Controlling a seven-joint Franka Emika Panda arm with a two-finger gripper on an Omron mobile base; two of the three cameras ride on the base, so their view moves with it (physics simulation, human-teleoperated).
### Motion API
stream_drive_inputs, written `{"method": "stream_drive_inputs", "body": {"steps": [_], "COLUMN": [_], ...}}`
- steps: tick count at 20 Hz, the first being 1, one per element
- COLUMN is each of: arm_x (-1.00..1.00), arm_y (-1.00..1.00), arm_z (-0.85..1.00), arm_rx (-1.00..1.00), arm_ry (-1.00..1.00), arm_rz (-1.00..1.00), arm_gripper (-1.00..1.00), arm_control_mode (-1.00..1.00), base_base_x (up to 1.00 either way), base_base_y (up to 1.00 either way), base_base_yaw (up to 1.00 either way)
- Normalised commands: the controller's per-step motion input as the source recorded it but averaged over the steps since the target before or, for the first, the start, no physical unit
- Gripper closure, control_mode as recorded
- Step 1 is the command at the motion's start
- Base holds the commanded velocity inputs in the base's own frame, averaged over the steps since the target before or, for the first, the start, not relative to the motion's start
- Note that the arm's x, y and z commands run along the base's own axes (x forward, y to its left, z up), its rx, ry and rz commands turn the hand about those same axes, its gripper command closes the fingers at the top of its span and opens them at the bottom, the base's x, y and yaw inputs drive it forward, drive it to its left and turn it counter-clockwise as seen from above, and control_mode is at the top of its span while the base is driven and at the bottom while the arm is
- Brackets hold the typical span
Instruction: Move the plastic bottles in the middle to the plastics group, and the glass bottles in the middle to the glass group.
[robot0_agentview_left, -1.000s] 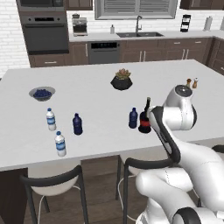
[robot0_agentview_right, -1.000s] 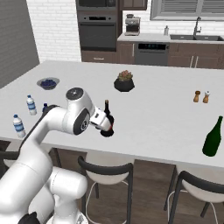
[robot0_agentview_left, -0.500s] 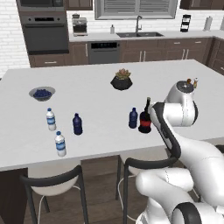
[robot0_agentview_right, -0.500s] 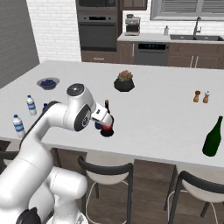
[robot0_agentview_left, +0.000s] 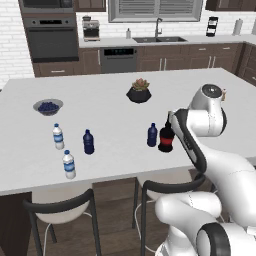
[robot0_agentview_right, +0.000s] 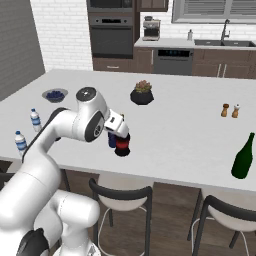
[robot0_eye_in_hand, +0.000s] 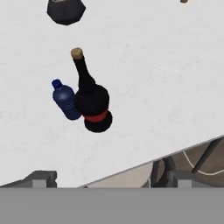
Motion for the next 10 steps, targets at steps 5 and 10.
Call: {"method": "stream_drive_inputs", "body": {"steps": [5,10], "arm_x": [0.14,0.15], "arm_y": [0.0,0.01], "arm_z": [0.12,0.0], "arm_rx": [0.0,0.0], "arm_ry": [-0.04,-0.01], "arm_rz": [0.04,0.07], "arm_gripper": [-1.0,-1.0], "arm_control_mode": [-1.0,-1.0], "base_base_x": [0.0,0.0], "base_base_y": [0.0,0.0], "base_base_yaw": [0.0,0.0]}}
